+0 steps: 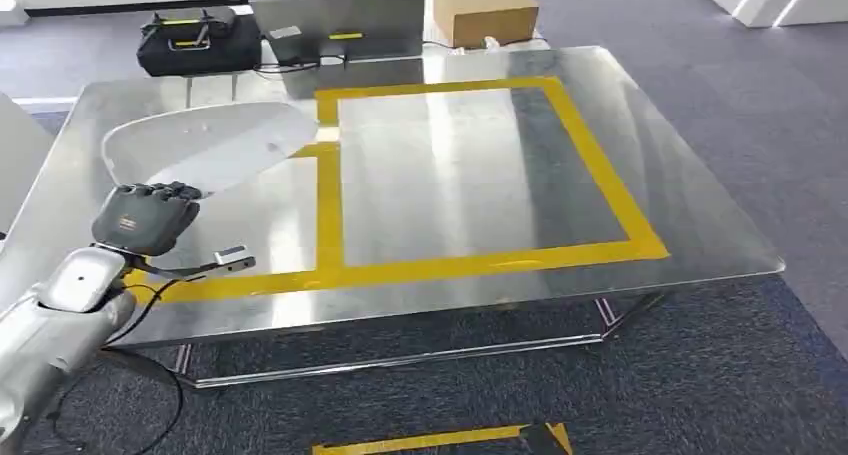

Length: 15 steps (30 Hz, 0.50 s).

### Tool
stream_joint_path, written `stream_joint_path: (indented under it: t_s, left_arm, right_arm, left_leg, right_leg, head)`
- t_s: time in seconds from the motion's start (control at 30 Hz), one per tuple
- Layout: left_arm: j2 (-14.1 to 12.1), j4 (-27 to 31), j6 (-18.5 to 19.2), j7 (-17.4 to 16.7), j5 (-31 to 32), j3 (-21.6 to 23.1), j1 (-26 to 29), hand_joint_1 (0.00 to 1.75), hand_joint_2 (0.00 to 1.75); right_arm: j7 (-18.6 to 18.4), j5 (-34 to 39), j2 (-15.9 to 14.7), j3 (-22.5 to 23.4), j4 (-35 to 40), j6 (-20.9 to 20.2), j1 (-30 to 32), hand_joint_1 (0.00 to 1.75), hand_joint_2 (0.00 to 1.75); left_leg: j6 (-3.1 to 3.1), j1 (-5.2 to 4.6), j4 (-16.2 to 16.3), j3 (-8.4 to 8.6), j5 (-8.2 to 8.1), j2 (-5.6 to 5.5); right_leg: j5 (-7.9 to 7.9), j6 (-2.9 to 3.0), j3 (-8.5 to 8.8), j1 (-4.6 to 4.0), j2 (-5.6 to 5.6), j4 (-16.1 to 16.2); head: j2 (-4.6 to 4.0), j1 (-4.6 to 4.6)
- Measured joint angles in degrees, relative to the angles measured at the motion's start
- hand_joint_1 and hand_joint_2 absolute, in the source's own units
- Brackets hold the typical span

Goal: Take the parts from the cabinet and place them on the table.

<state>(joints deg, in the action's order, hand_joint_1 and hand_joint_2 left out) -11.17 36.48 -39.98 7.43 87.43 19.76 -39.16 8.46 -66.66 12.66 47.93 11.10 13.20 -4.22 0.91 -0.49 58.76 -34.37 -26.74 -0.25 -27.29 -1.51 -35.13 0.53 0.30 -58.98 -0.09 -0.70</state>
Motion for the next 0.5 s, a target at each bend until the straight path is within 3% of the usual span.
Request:
stream_joint_path:
  t_s: [0.07, 0.13, 0.17, 0.23, 0.27, 0.3, 0.33, 0.37, 0.4, 0.43, 0.5]
  left_arm:
    - [-0.63, -1.29, -0.02, 0.15, 0.0, -0.7, -0.11, 1.75, 1.75]
    - [-0.92, -1.79, -0.04, 0.24, 0.0, -0.85, -0.2, 1.75, 1.75]
    - [-1.16, -2.09, -0.04, 0.24, -0.02, -0.96, -0.46, 1.75, 1.75]
    - [-1.4, -2.86, -0.04, 0.26, -0.02, -1.14, -0.47, 1.75, 1.75]
    - [-1.46, -3.25, -0.04, 0.24, -0.02, -1.14, -0.35, 1.75, 1.75]
    - [-1.49, -3.49, -0.04, 0.26, 0.0, -1.14, -0.2, 1.75, 1.75]
    - [-1.57, -3.67, -0.04, 0.31, 0.0, -1.14, -0.15, 1.75, 1.75]
    - [-1.66, -3.8, -0.04, 0.33, 0.0, -1.14, -0.19, 1.75, 1.75]
    - [-1.77, -3.84, -0.07, 0.33, 0.0, -1.16, -0.27, 1.75, 1.75]
    - [-1.88, -3.95, -0.07, 0.33, 0.02, -1.18, -0.43, 1.75, 1.75]
    - [-1.9, -4.3, -0.07, 0.33, 0.2, -1.2, -0.67, 1.75, 1.75]
  right_arm:
    - [-0.07, 0.02, -0.02, 0.0, 0.0, 0.0, 0.2, 0.0, 0.0]
    - [-0.04, 0.0, -0.02, 0.0, 0.0, 0.0, 0.07, 0.0, 0.0]
    - [-0.04, 0.0, -0.02, 0.0, 0.0, 0.0, -0.07, 0.0, 0.0]
    - [-0.04, 0.0, -0.02, 0.0, 0.0, -0.02, -0.11, 0.0, 0.0]
    - [-0.07, 0.0, -0.02, 0.0, 0.0, -0.02, -0.02, 0.0, 0.0]
    - [-0.07, 0.0, -0.02, 0.0, 0.0, -0.02, 0.04, 0.0, 0.0]
    - [-0.07, 0.0, -0.02, 0.0, 0.0, -0.02, 0.03, 0.0, 0.0]
    - [-0.07, 0.0, -0.02, 0.0, 0.0, -0.02, 0.0, 0.0, 0.0]
    - [-0.07, 0.0, 0.0, 0.0, 0.0, -0.02, -0.02, 0.0, 0.0]
    - [-0.07, 0.0, 0.0, 0.0, 0.0, -0.02, -0.04, 0.0, 0.0]
    - [-0.02, 0.0, -0.02, 0.0, 0.0, 0.0, -0.1, 0.0, 0.0]
  left_leg:
    - [-0.45, 0.21, -0.29, 0.15, 0.13, -0.01]
    - [-1.17, 0.29, 0.66, -0.19, -1.09, 0.03]
    - [-1.52, 0.37, 3.43, -1.35, -2.76, 0.03]
    - [-2.07, 0.79, 13.27, -5.92, -6.97, 0.04]
    - [-2.23, 0.91, 16.91, -7.84, -7.98, 0.05]
    - [-2.33, 1.07, 17.57, -8.41, -7.44, 0.05]
    - [-2.36, 1.2, 15.83, -7.74, -5.71, 0.06]
    - [-2.33, 1.3, 11.94, -6.01, -3.17, 0.06]
    - [-2.22, 1.36, 6.16, -3.3, -0.11, 0.07]
    - [-2.08, 1.41, 1.57, -1.2, 1.71, 0.09]
    - [-1.63, 0.98, -0.29, -0.37, 0.52, 0.11]
  right_leg:
    - [-0.04, 0.57, -0.04, -0.29, 0.02, 0.03]
    - [0.34, 1.29, 0.52, 0.27, -0.09, 0.86]
    - [0.32, 1.66, 0.58, 0.3, -0.09, 0.88]
    - [0.19, 1.84, 0.68, 0.3, -0.05, 0.87]
    - [0.14, 1.87, 0.69, 0.3, -0.04, 0.86]
    - [0.12, 1.85, 0.73, 0.3, -0.05, 0.85]
    - [0.06, 1.84, 0.8, 0.3, -0.03, 0.84]
    - [-0.01, 1.77, 0.95, 0.31, -0.01, 0.83]
    - [-0.14, 1.58, 1.2, 0.32, 0.02, 0.83]
    - [-0.27, 1.36, 1.34, 0.33, 0.05, 0.83]
    - [-0.3, 0.66, 0.9, 0.01, 0.12, 0.66]
  head:
    - [0.0, 0.0]
    - [0.0, 0.17]
    - [0.0, 0.51]
    - [0.0, 0.42]
    - [0.0, 0.44]
    - [0.0, 0.39]
    - [0.0, 0.44]
    - [0.0, 0.42]
    - [0.0, 0.42]
    - [0.0, 0.46]
    - [0.0, 0.33]
